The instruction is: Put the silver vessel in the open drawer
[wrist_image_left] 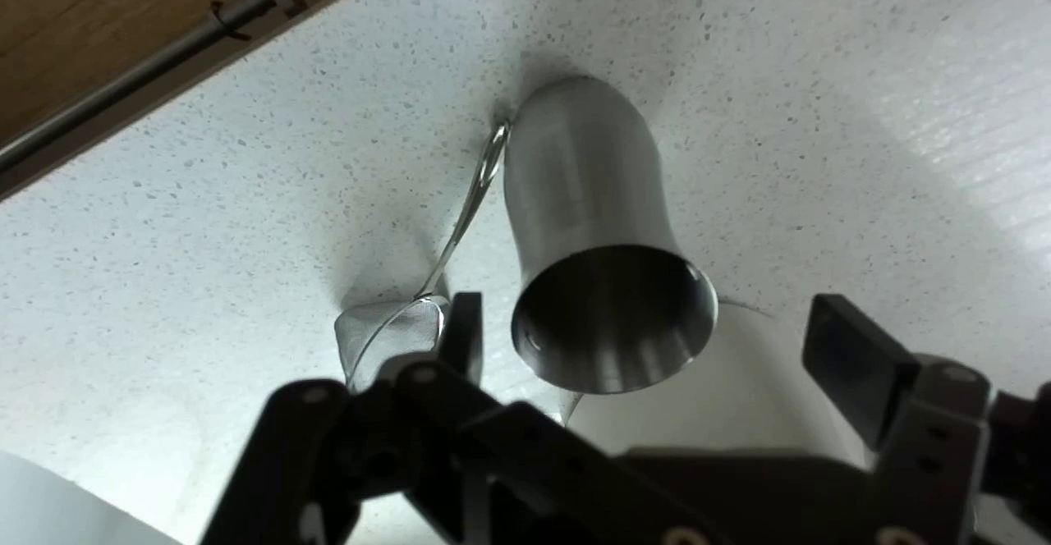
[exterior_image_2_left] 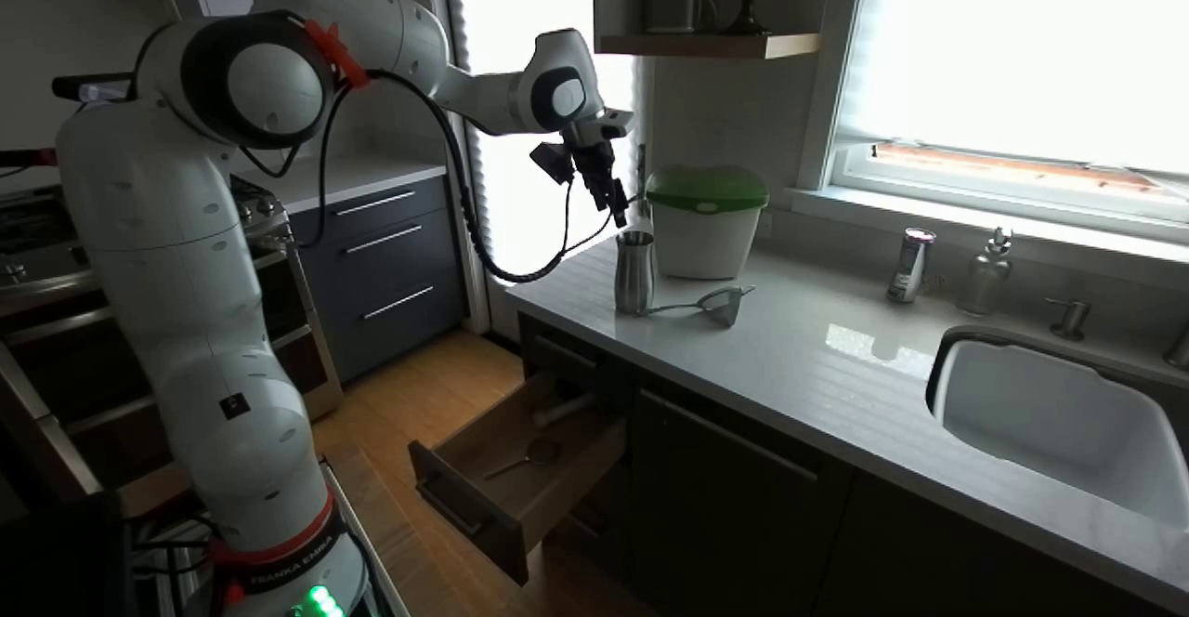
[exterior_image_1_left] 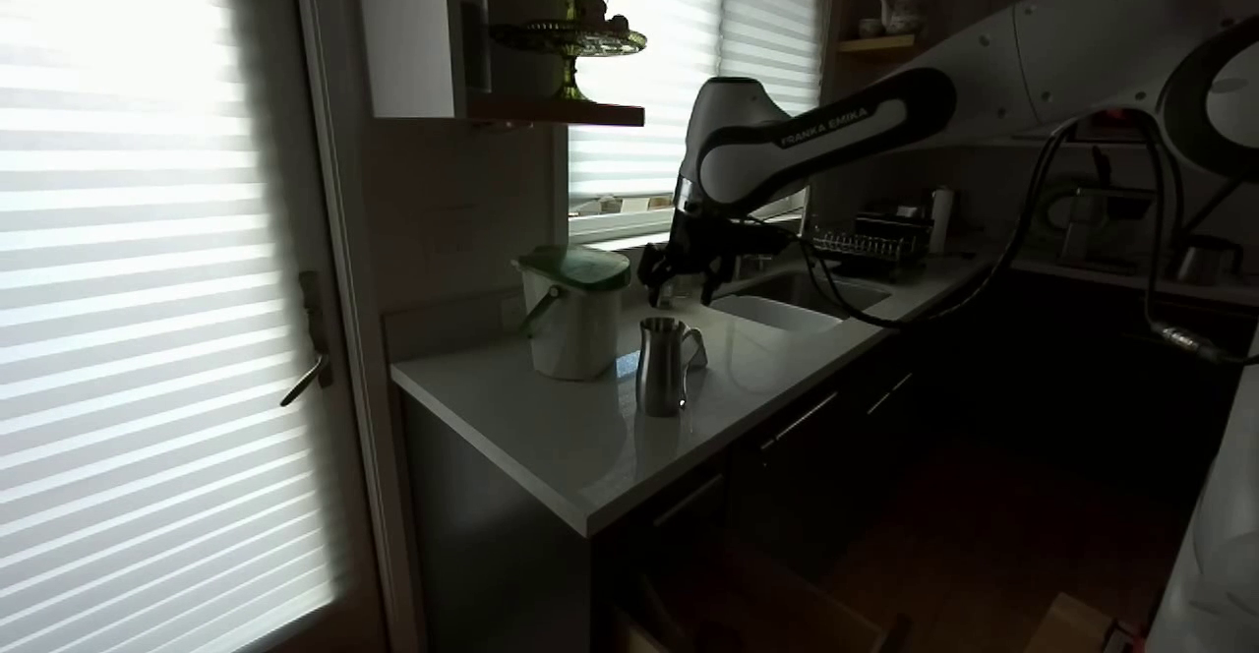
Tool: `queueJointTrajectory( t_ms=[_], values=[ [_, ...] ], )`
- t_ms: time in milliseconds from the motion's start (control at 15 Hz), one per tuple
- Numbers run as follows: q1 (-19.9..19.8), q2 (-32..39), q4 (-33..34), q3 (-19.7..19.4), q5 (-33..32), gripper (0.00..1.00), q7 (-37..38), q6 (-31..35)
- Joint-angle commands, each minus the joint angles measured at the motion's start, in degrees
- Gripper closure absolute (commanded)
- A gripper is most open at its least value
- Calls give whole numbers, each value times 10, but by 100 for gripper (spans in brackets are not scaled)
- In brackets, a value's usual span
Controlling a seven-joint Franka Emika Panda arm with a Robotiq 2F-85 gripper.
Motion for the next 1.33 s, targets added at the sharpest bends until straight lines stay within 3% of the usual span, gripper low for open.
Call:
queueJointTrajectory(
  t_ms=[0, 200, 267, 400, 733, 867, 933, 1267],
  values=[
    [15, 21, 10, -6, -25, 0, 30, 8],
    [22, 35, 15, -10, -58, 2, 55, 27],
    [24, 41, 17, -11, -68, 14, 61, 32],
    [29, 51, 20, -14, -88, 22, 70, 43],
    [43, 73, 29, -21, -124, 53, 83, 71],
    [47, 79, 31, -23, -130, 51, 80, 75],
    [49, 82, 33, -24, -129, 57, 78, 76],
    [58, 93, 40, -31, -131, 61, 74, 73]
  ],
)
